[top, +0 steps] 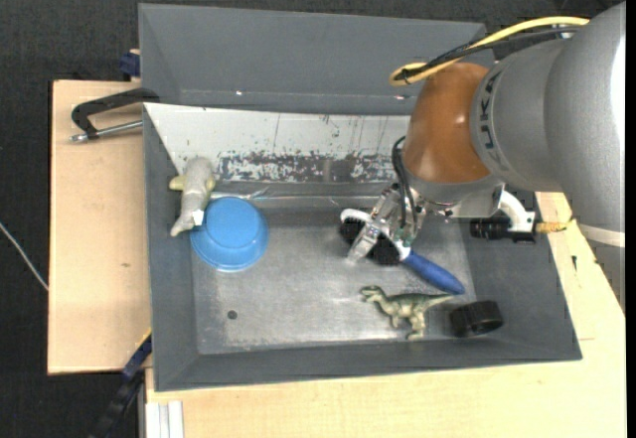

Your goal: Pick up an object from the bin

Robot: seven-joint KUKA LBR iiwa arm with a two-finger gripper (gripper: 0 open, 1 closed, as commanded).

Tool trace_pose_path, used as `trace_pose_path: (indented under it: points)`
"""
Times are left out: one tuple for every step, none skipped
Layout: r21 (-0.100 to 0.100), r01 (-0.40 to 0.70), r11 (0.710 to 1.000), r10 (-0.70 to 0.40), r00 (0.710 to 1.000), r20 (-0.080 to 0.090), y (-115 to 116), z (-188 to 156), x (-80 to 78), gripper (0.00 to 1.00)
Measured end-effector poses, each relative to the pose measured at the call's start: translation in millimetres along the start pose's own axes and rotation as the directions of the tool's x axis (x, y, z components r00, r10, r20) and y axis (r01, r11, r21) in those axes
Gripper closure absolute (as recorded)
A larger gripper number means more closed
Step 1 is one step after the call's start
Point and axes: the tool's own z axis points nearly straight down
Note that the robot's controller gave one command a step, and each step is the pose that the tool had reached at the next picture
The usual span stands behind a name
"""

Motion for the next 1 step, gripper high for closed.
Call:
trace_pose_path:
  points:
    - [-0.001,0.002,1.0,-0.002,1.0,0.005,1.3,-25.7,-1.0,1.0]
